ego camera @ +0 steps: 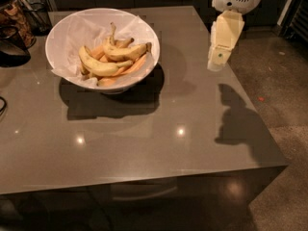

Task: Pick banana from white bowl

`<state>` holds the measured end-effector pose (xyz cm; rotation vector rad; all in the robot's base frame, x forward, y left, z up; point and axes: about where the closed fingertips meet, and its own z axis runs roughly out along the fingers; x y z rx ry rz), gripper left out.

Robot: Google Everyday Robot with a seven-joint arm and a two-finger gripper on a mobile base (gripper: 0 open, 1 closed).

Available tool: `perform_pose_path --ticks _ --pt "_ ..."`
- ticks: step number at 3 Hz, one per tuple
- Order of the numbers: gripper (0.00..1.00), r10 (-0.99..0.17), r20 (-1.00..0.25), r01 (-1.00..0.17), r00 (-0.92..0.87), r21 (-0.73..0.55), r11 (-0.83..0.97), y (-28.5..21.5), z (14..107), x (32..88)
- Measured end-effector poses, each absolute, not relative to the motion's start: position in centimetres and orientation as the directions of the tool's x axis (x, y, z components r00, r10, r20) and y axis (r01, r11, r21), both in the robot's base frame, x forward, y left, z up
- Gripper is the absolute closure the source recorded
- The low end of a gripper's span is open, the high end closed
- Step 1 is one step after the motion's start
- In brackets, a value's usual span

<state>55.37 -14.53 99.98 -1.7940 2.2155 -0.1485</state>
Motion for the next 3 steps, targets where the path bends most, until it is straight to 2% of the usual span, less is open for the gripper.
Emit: perform_pose_path --ticks 2,3 --pt "0.0 -0.969 -0.174 -0.94 -0.175 -0.265 0.217 -14.3 100.0 55.7" --pt "0.0 -0.983 -0.152 -0.956 -0.102 -0.257 0.139 -10.5 99.9 57.0"
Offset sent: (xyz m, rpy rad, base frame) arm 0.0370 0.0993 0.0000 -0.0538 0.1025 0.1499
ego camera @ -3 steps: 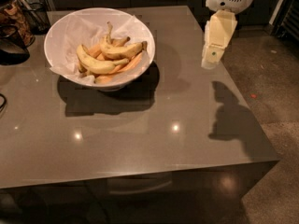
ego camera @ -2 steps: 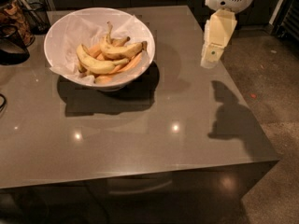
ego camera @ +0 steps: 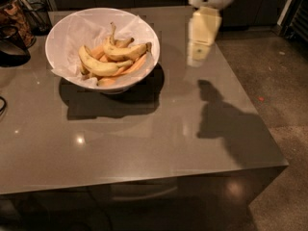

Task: Pick banana from white bowl

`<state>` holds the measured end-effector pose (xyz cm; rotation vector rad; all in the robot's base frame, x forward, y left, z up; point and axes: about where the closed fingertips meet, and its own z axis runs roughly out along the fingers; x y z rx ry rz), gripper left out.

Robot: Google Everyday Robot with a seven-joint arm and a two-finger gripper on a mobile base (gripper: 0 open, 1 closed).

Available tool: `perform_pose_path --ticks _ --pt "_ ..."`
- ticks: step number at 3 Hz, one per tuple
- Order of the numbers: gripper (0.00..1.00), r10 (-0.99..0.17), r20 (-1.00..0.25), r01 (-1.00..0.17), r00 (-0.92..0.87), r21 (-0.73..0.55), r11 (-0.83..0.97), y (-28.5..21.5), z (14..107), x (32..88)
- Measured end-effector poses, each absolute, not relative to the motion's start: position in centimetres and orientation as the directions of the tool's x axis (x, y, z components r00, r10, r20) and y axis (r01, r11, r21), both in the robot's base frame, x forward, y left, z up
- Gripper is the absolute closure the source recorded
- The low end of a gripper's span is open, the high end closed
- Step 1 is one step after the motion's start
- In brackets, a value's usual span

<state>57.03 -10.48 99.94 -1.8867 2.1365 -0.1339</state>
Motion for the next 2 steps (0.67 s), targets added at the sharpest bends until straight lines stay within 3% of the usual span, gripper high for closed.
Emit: perform_pose_path --ticks 2 --pt "0.0 -0.98 -0.188 -0.951 -0.059 -0.288 0.112 -7.6 100.5 58.2"
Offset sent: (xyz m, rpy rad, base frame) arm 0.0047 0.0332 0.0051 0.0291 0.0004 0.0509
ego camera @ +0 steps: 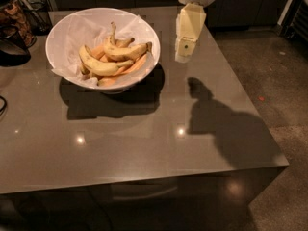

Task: Pick banana from white bowl

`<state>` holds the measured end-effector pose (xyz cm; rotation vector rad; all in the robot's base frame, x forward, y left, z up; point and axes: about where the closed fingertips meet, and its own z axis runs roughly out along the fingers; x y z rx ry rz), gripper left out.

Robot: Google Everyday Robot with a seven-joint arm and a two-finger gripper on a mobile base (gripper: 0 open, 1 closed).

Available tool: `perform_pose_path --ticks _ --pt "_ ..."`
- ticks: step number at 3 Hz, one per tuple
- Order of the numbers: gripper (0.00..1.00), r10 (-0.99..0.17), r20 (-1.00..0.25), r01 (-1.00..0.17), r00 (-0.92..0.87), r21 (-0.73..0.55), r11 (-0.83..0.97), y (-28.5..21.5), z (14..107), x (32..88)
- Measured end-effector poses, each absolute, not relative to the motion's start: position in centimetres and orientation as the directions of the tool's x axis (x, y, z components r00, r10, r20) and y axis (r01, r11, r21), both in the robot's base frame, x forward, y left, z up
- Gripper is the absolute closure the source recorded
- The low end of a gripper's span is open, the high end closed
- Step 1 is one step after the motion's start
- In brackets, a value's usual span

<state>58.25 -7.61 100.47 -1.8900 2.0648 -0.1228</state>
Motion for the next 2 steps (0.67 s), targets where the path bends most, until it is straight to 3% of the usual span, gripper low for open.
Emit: perform_pose_path --ticks 2 --pt "0.0 -0.974 -0.224 -0.969 -0.037 -0.229 0.089 -3.5 100.4 60.2"
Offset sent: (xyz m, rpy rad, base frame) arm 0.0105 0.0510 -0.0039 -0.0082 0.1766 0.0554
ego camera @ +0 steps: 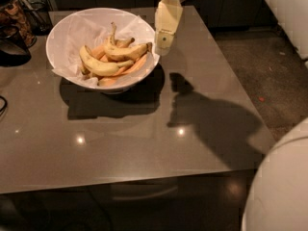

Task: Pick banana from white bowl

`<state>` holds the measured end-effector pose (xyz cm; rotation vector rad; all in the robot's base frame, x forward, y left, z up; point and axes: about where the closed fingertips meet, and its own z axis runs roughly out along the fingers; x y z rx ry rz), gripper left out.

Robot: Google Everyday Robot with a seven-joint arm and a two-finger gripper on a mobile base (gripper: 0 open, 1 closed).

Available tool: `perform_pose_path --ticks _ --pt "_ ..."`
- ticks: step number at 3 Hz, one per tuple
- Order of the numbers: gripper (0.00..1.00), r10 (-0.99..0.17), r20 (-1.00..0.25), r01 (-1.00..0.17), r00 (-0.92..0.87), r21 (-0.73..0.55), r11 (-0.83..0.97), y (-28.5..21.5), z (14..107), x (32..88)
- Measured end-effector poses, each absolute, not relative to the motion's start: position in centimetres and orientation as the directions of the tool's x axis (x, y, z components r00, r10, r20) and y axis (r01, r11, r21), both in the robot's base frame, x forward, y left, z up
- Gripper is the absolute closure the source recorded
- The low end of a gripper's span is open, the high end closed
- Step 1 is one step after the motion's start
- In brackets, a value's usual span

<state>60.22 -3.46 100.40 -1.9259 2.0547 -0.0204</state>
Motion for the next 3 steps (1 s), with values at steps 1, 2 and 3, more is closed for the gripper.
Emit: perform_pose_path --ticks 1,2,3 --pt "0.0 -0.972 -0.234 -0.972 -0.034 -0.218 0.086 -2.0 100.3 61.1" --pt "0.0 -0.97 -0.24 -0.974 -0.031 -0.211 0.083 -0.9 100.1 61.7" --pt "0.04 -0.972 -0.234 -0.975 -0.024 -0.211 0.075 0.2 100.0 62.1"
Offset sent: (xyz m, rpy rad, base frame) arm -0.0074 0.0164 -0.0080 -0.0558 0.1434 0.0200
